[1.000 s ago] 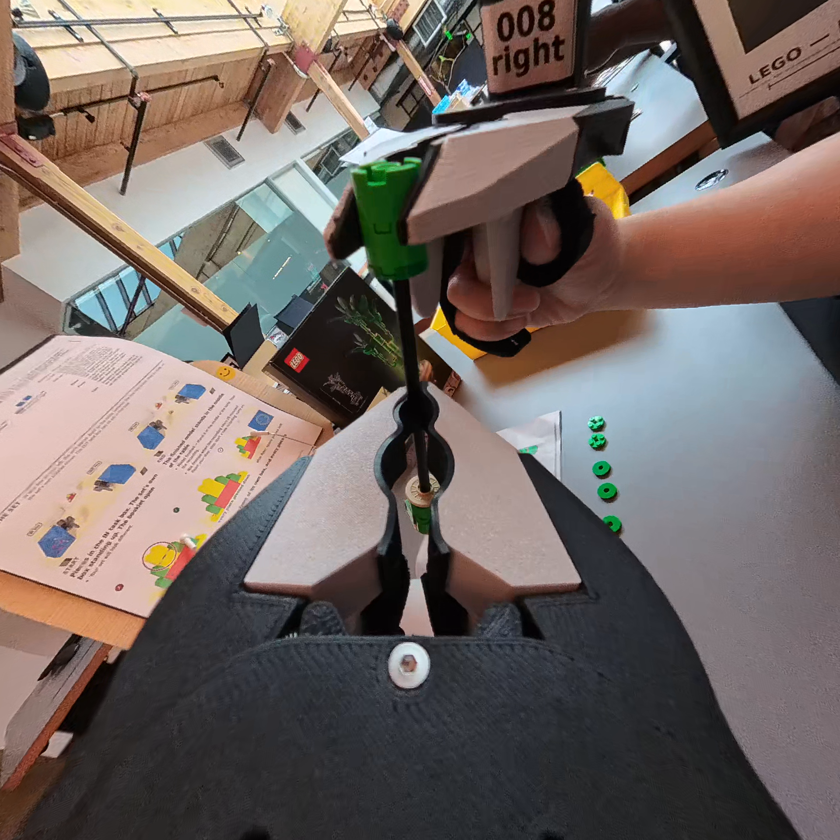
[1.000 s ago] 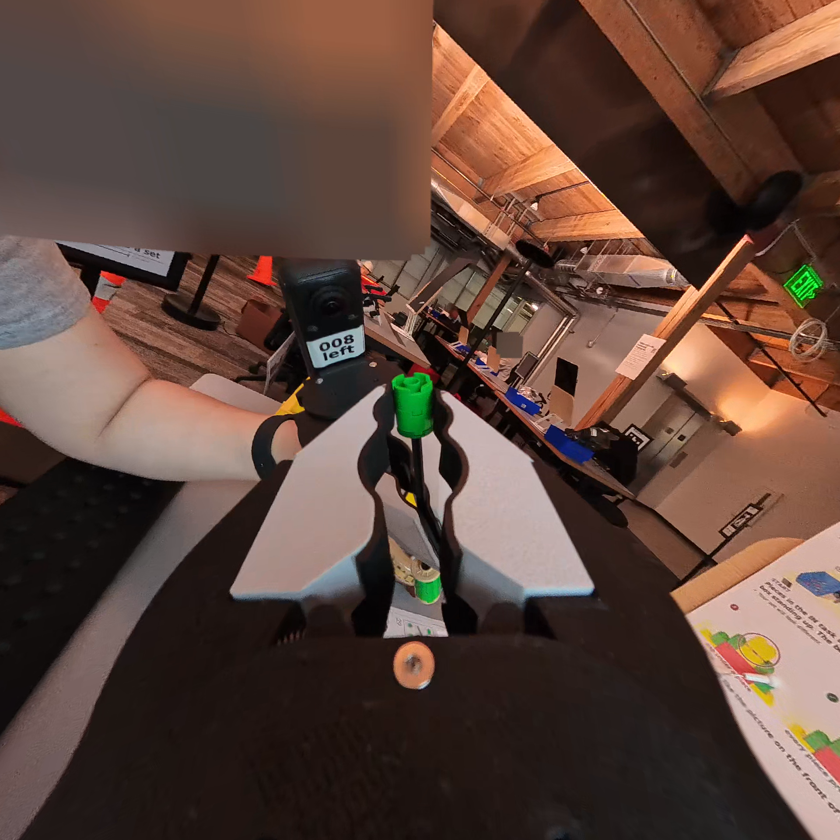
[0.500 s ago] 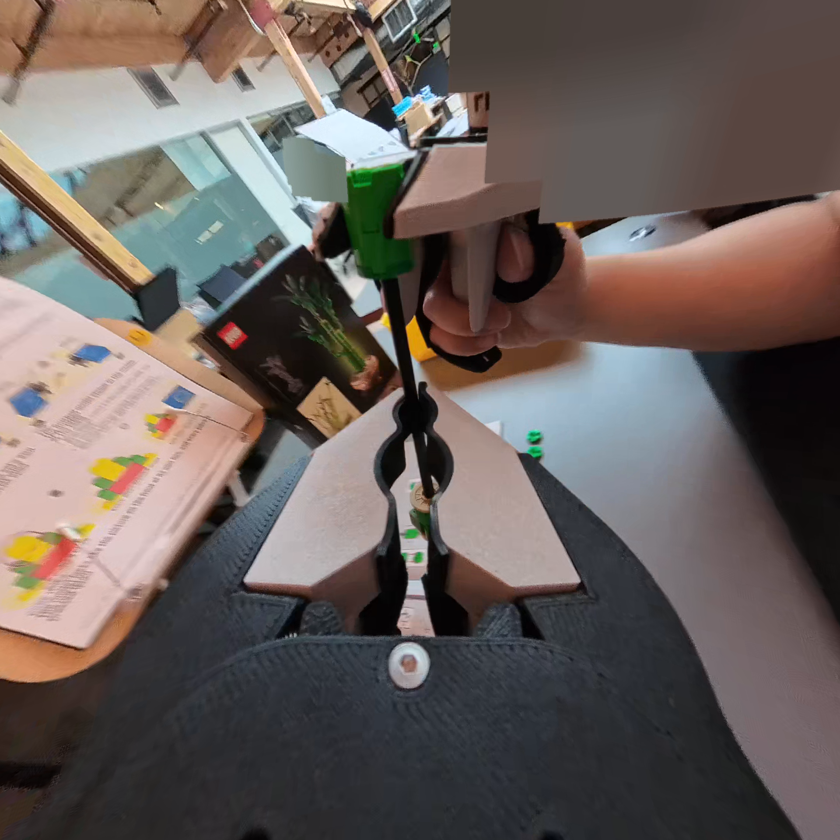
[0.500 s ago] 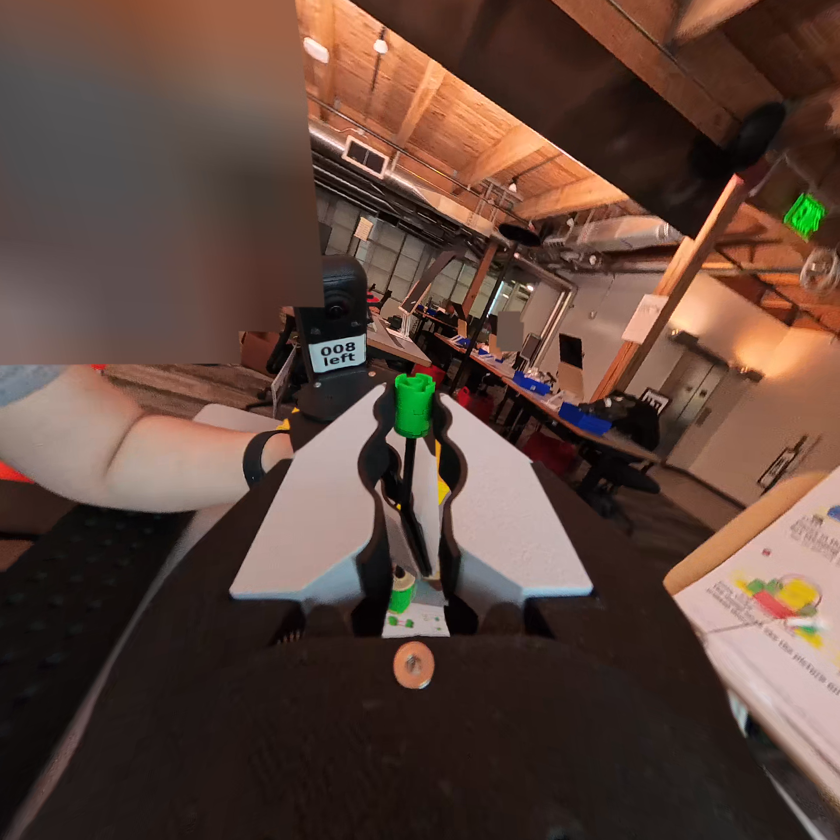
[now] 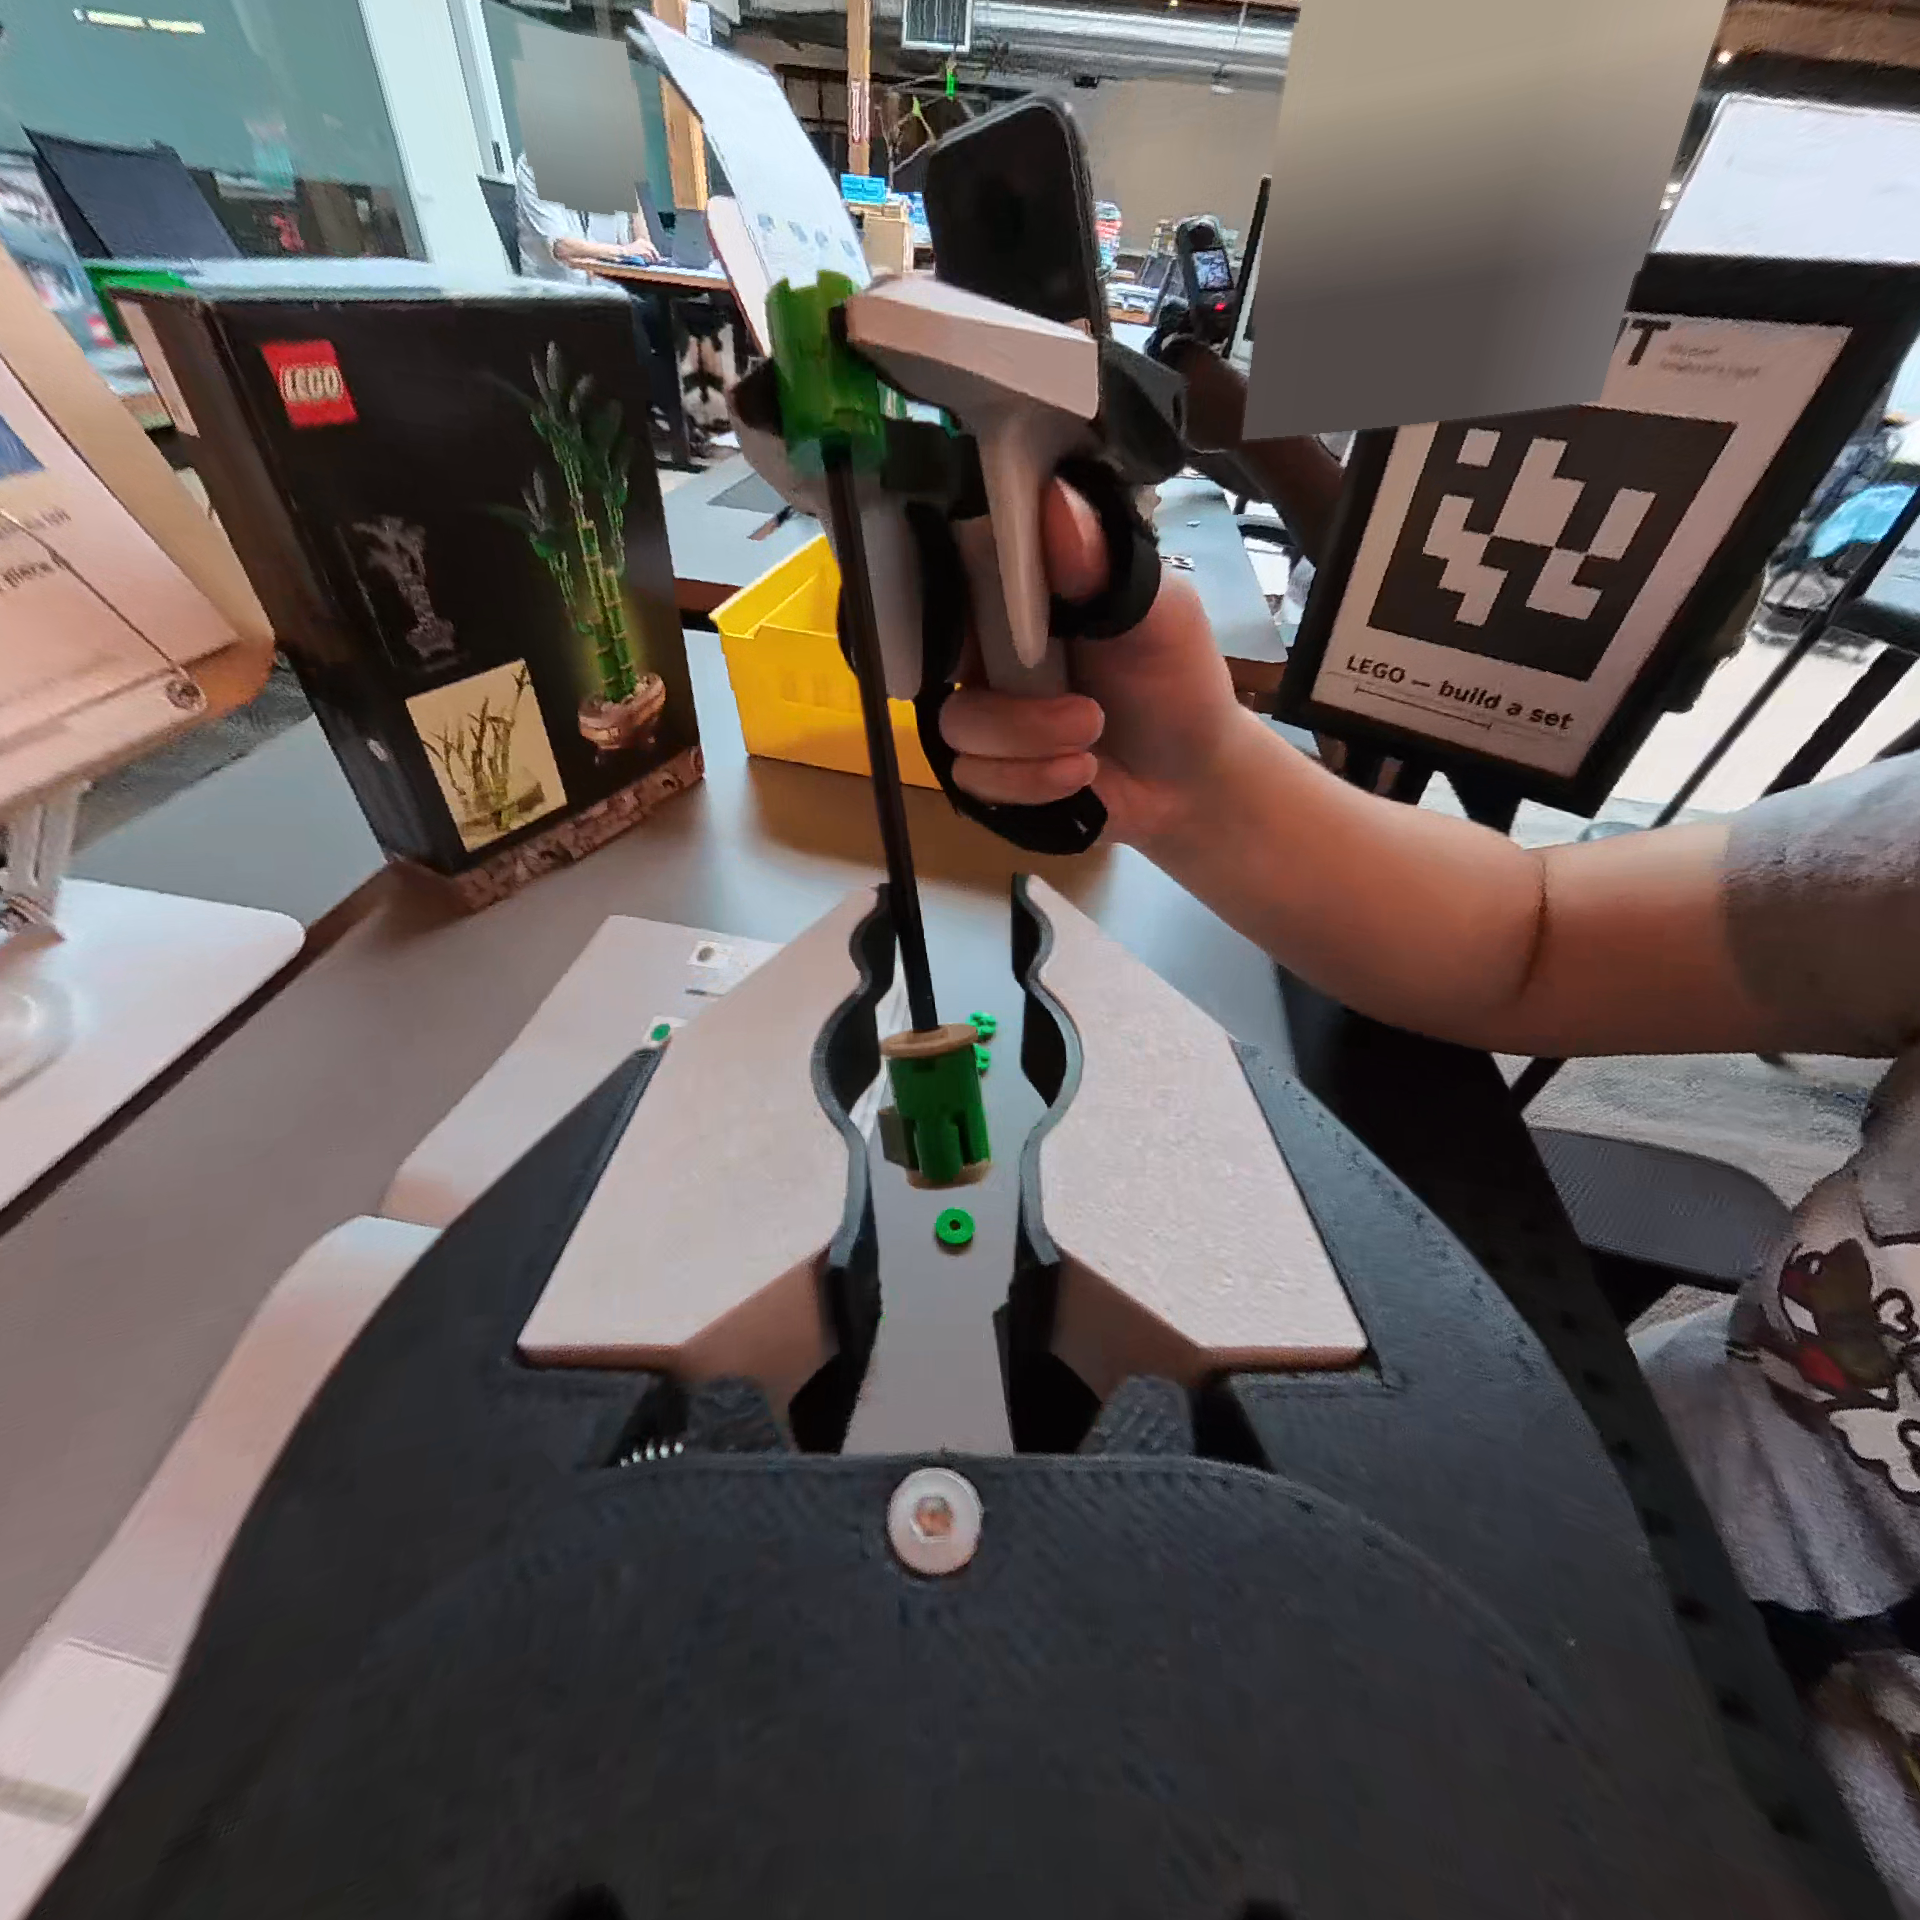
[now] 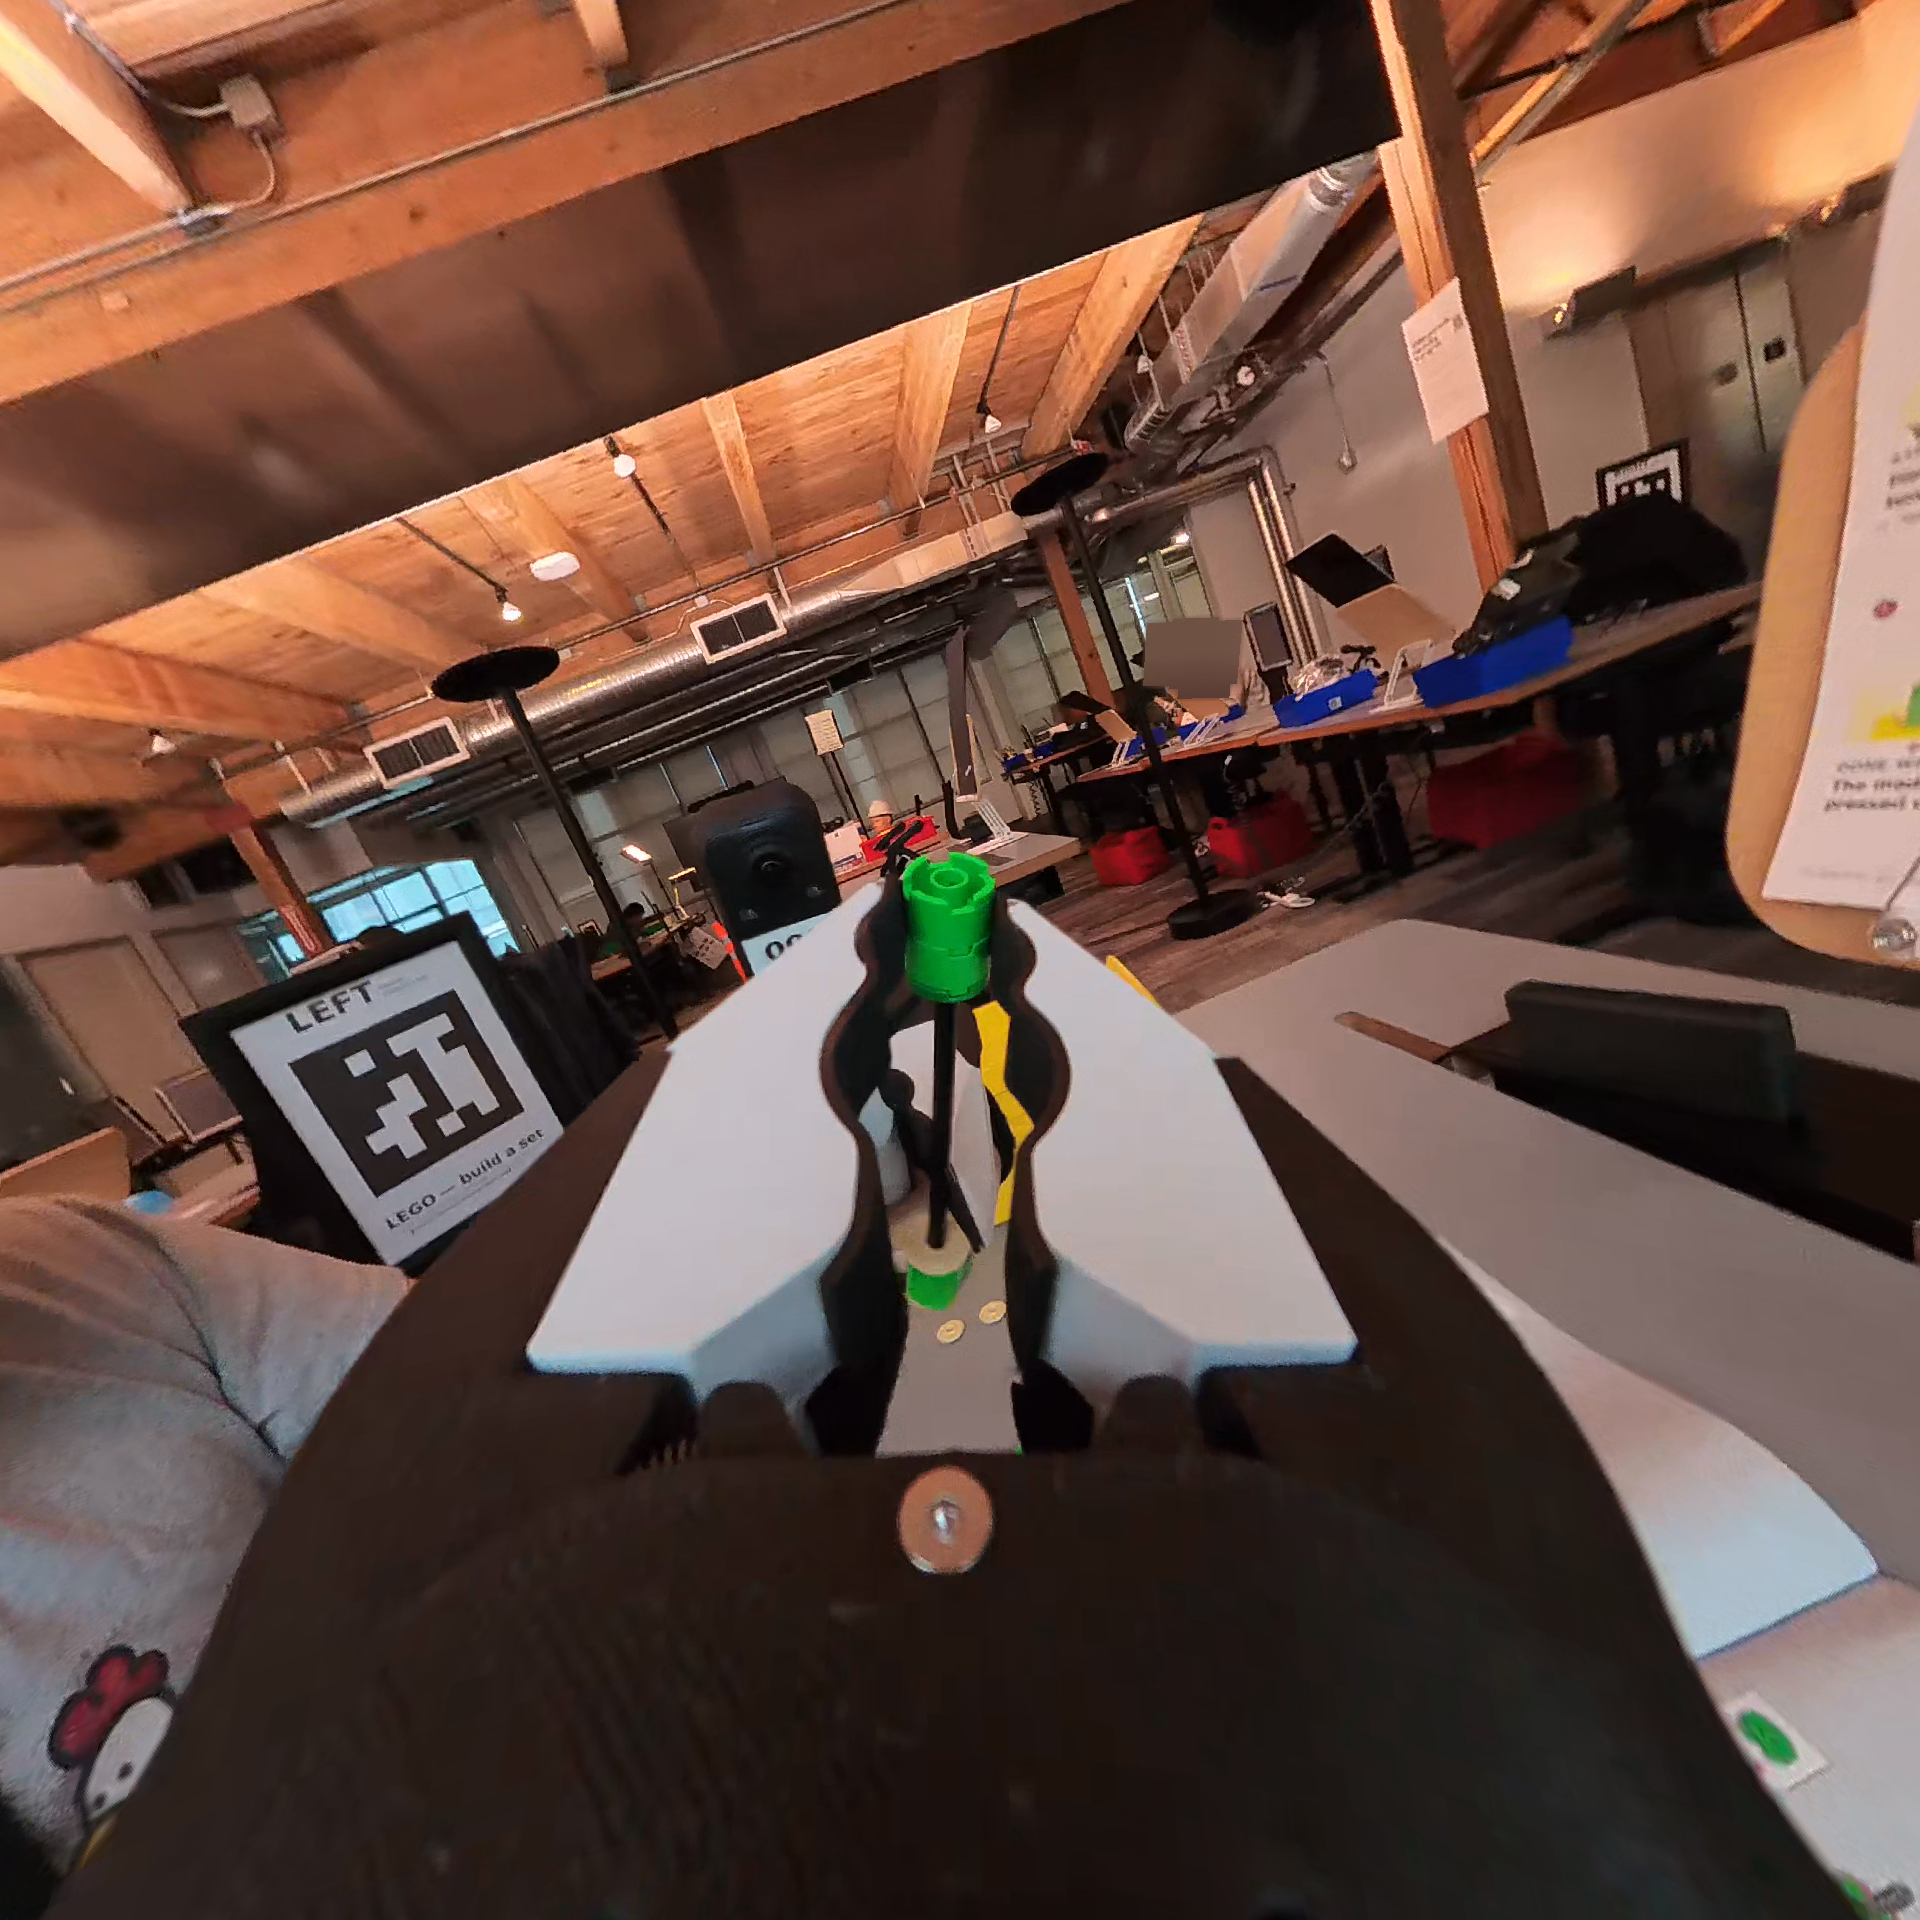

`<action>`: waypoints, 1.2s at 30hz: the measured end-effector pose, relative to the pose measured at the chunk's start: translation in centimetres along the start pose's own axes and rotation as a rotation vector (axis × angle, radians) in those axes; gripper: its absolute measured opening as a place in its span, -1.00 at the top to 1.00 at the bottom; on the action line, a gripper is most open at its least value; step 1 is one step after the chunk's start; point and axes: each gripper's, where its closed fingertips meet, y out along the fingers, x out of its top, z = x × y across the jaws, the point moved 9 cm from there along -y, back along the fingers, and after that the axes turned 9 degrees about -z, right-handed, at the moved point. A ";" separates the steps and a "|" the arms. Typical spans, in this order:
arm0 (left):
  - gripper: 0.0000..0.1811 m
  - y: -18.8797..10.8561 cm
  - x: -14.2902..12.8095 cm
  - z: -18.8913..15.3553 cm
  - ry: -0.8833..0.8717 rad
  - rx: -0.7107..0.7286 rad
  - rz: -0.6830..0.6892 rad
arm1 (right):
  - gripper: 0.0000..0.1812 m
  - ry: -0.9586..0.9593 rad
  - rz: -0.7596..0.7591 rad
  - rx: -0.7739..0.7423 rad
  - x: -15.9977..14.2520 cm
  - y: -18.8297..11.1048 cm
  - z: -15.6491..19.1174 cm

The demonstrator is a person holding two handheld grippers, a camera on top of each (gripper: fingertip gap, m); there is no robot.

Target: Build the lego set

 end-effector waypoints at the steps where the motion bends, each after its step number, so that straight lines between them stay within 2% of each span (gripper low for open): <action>1: 0.79 0.0 -0.3 0.3 -0.011 0.007 0.012 | 0.85 0.011 0.004 -0.013 -0.1 -0.1 -0.3; 9: 0.86 0.6 -1.9 1.5 -0.099 0.008 0.056 | 0.85 0.045 0.070 -0.067 -0.9 0.0 -1.5; 11: 0.99 0.6 -2.1 1.7 -0.125 -0.003 0.061 | 0.85 0.060 0.077 -0.060 -1.0 0.0 -1.6; 15: 1.00 0.4 -2.0 2.0 -0.174 -0.016 0.045 | 0.85 0.021 0.063 -0.014 -0.9 0.1 -1.3; 16: 1.00 0.3 -1.9 2.0 -0.184 -0.026 0.038 | 0.82 -0.018 0.056 0.004 -0.8 0.1 -1.2; 21: 1.00 0.1 -1.8 2.2 -0.263 -0.041 0.007 | 0.21 -0.355 0.048 -0.009 0.5 -0.4 -0.3; 27: 1.00 0.0 -2.2 2.8 -0.447 -0.095 -0.051 | -0.16 -0.907 0.167 0.045 0.3 -1.3 2.3; 32: 1.00 0.2 -2.7 3.0 -0.464 -0.091 -0.034 | -0.18 -1.000 0.260 0.040 -0.1 -1.1 2.8; 36: 1.00 0.4 -3.0 3.0 -0.402 -0.071 -0.005 | -0.09 -0.844 0.209 0.003 0.8 -1.4 2.0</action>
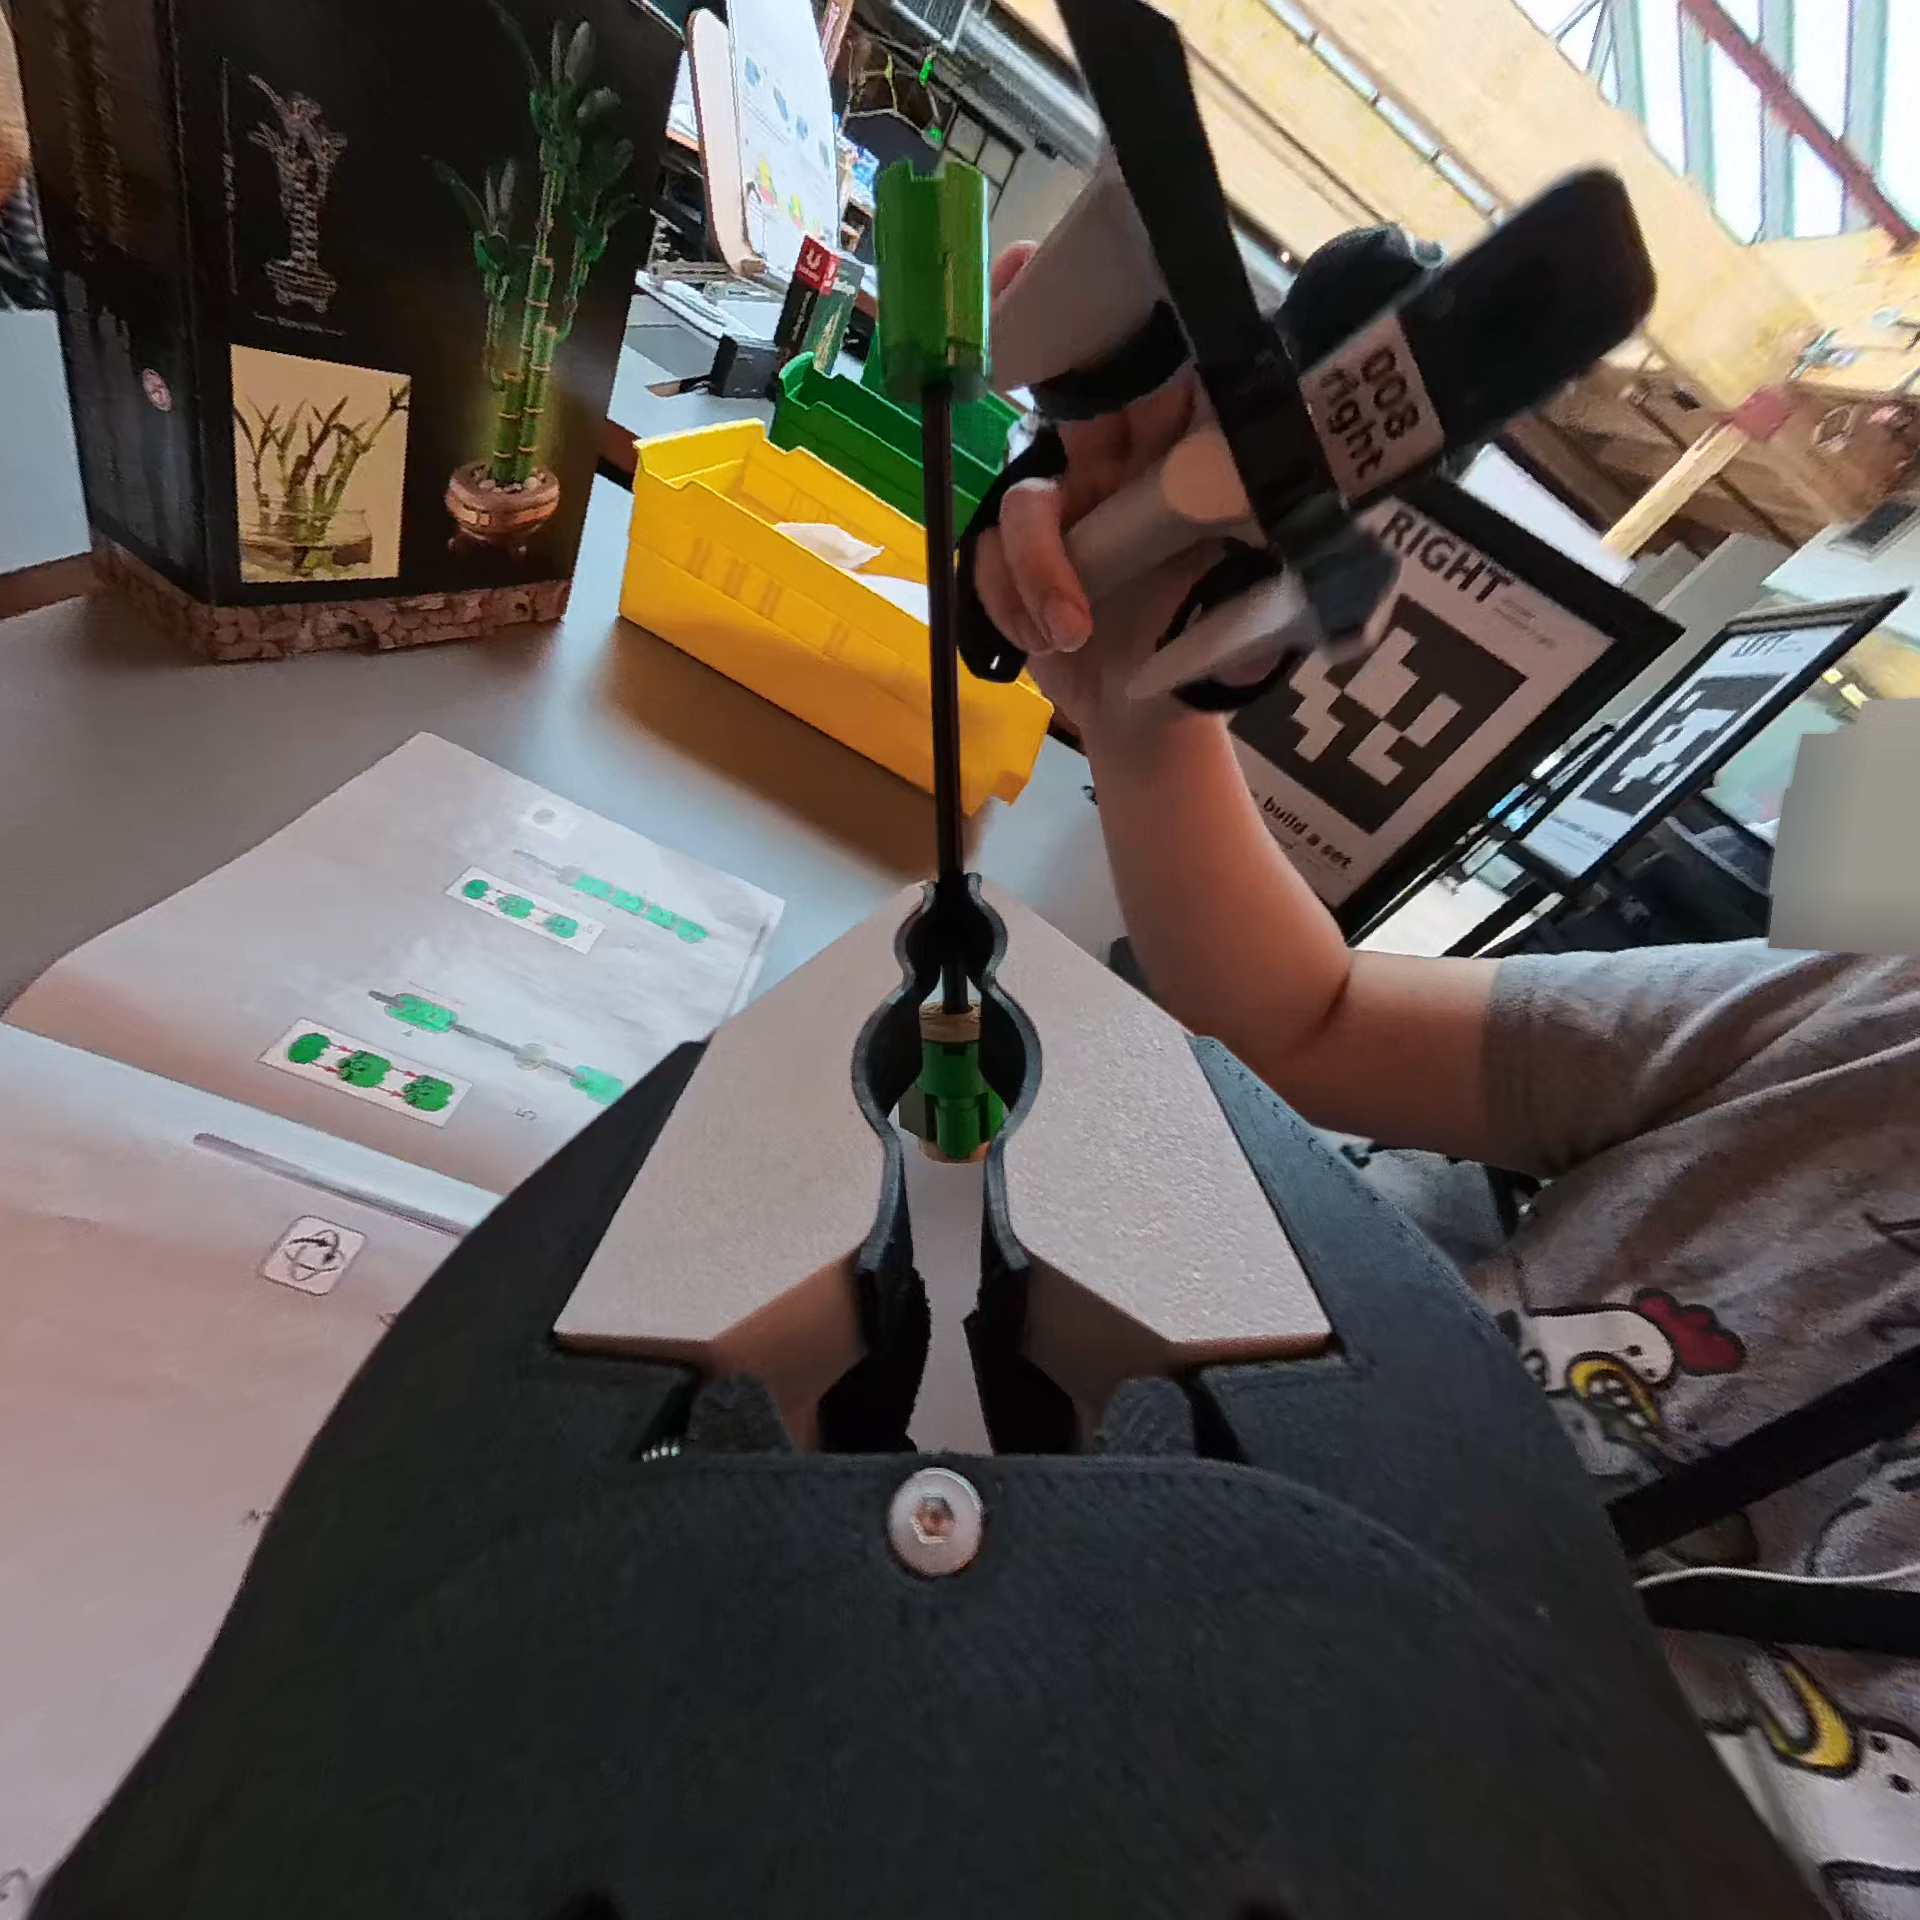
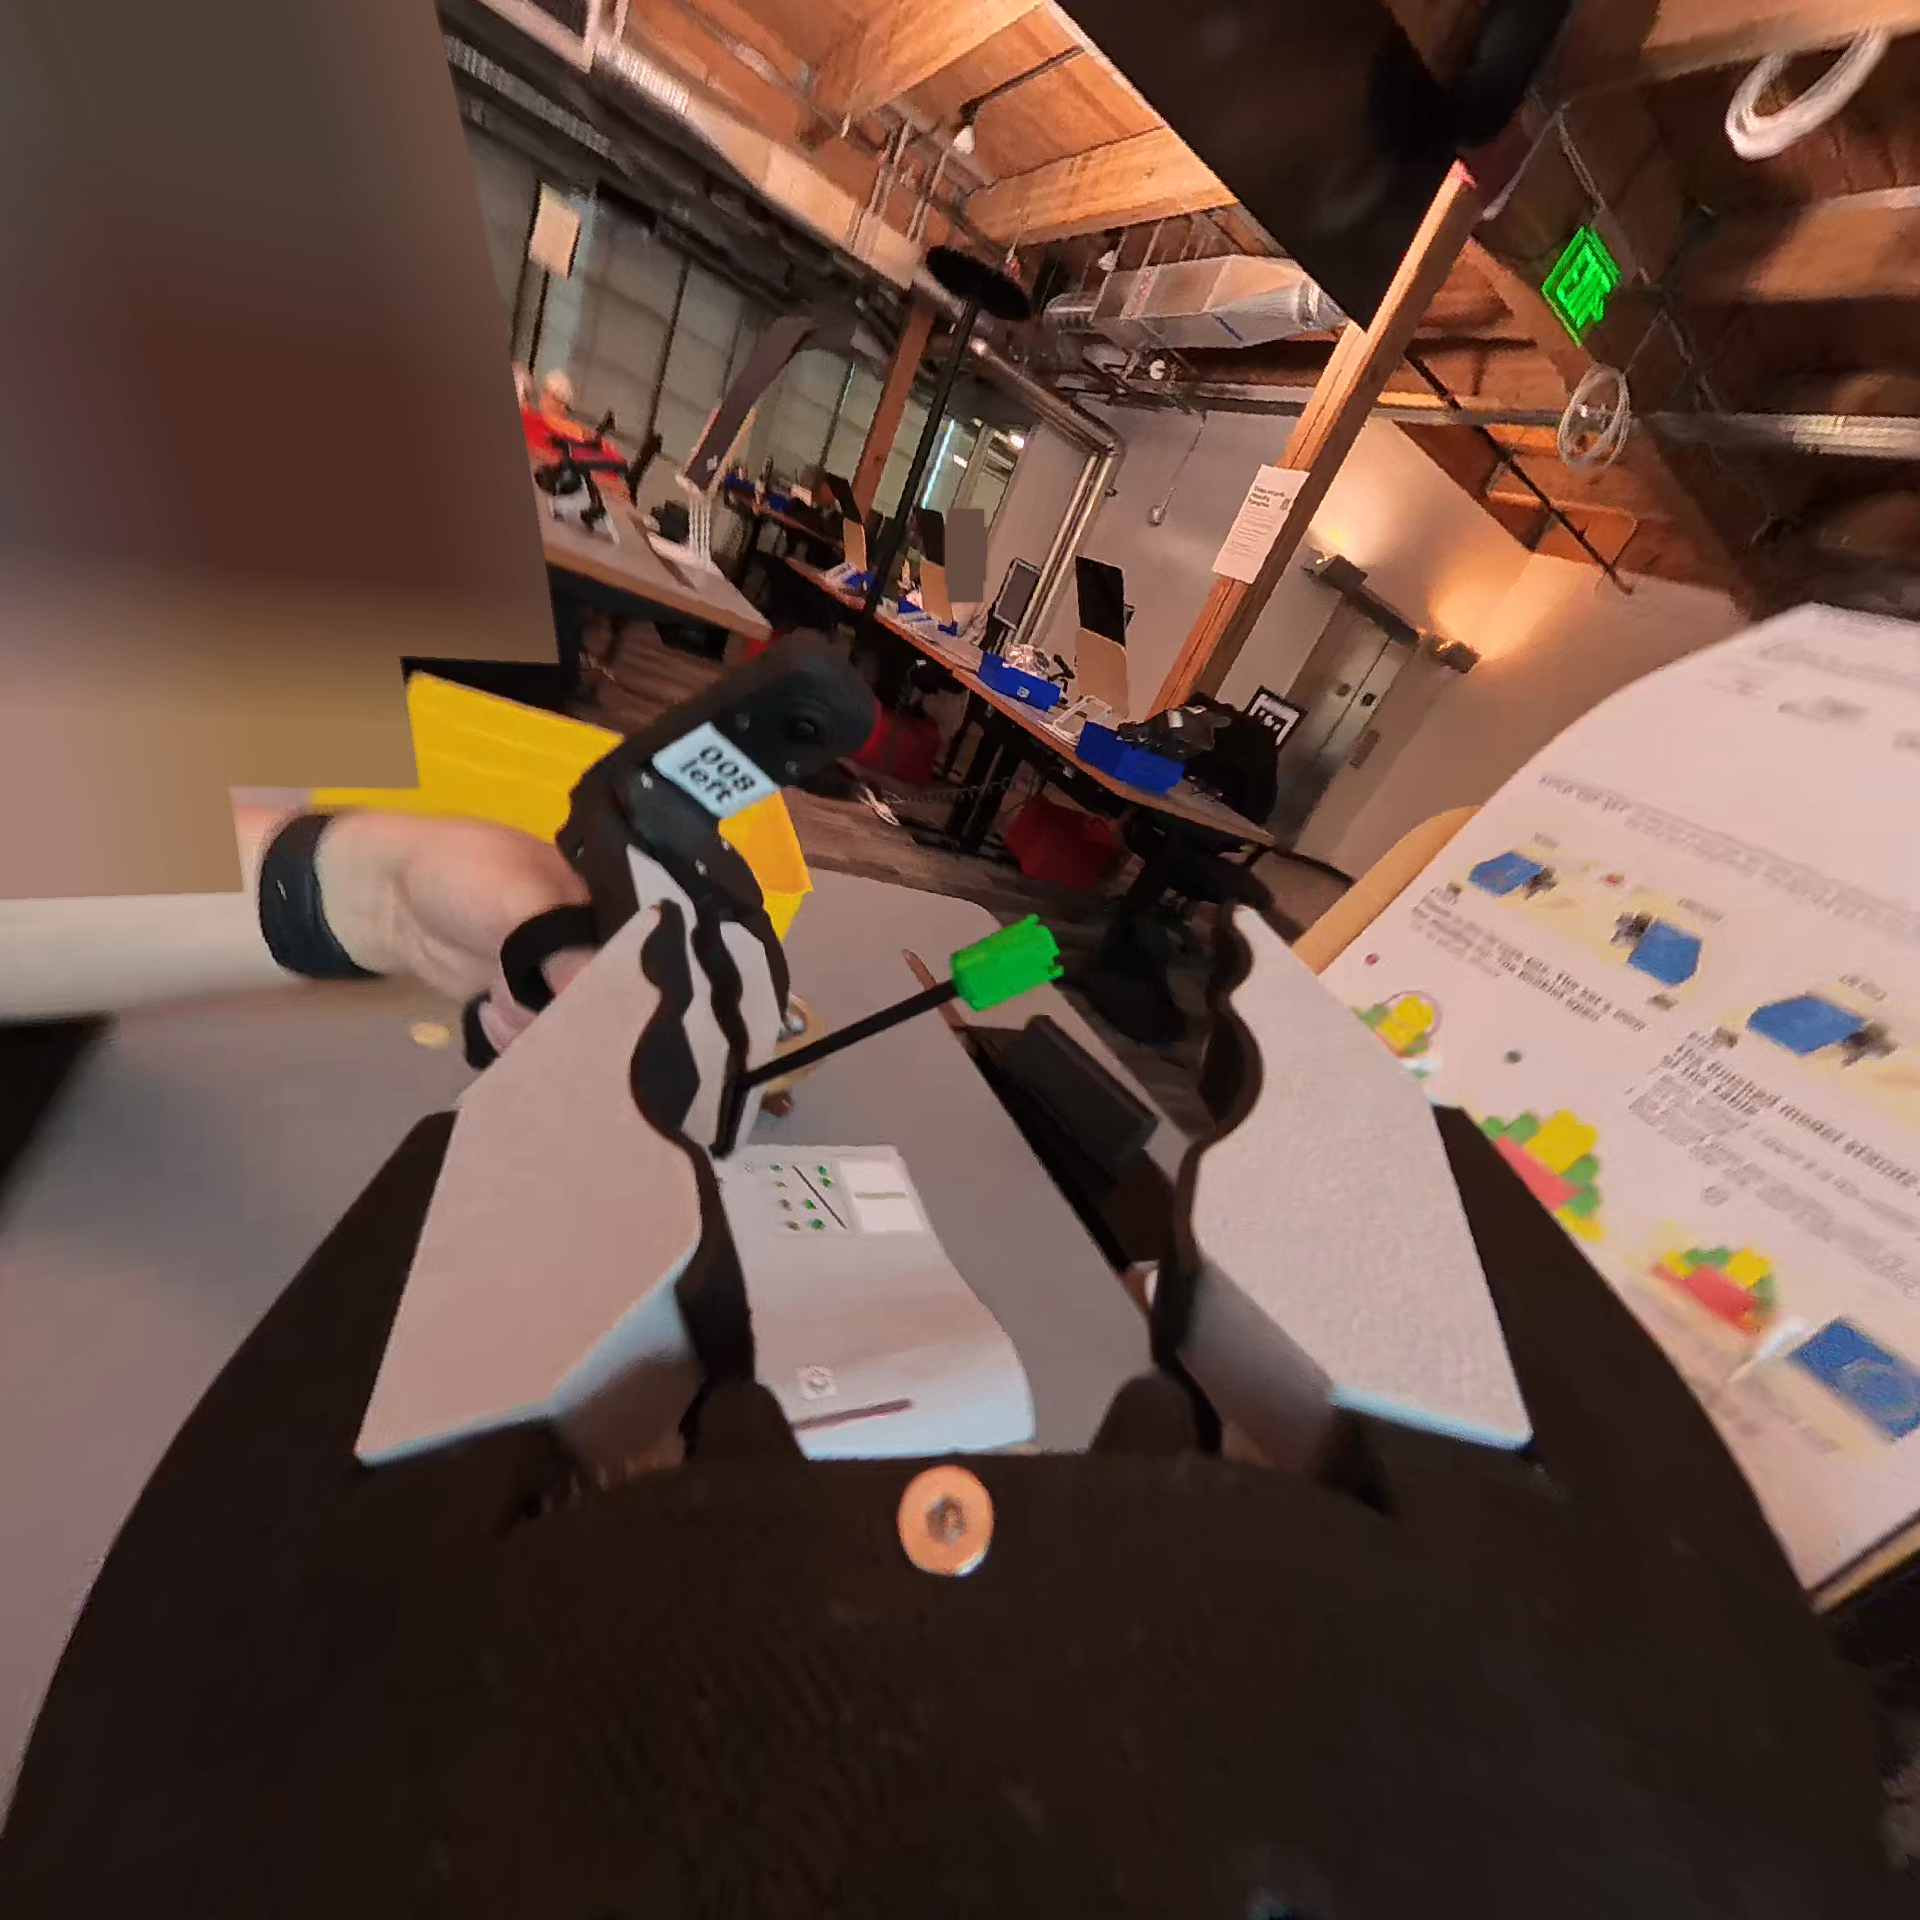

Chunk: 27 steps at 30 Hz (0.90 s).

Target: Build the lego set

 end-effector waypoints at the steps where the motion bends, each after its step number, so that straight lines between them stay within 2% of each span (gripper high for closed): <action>1: 1.00 0.1 -0.1 -0.1 0.031 -0.006 0.006 | -0.04 0.080 -0.014 -0.016 -0.1 -0.2 -0.6; 3: 1.00 0.3 -0.4 -0.1 0.086 0.009 0.043 | 0.10 0.251 -0.020 -0.016 -0.5 -0.6 -1.5; 5: 1.00 0.5 -0.9 0.0 0.152 0.037 0.121 | 0.27 0.350 0.017 0.094 -0.9 -1.2 -1.6; 10: 1.00 0.0 -2.5 0.2 0.330 0.073 0.403 | 0.37 0.133 0.267 0.284 -2.5 -2.3 0.1; 15: 1.00 -1.3 -5.7 0.2 0.428 0.170 0.605 | 0.55 0.132 0.460 0.404 -4.6 -2.8 3.1; 18: 1.00 -3.0 -8.5 -0.6 0.509 0.208 0.687 | 0.62 0.139 0.471 0.423 -6.9 -3.8 6.3; 23: 1.00 -4.5 -11.3 -2.2 0.735 0.258 0.741 | 0.58 0.209 0.312 0.342 -9.1 -4.7 11.3; 27: 1.00 -4.7 -12.5 -3.7 0.859 0.285 0.793 | 0.61 0.072 0.402 0.357 -10.1 -4.2 13.5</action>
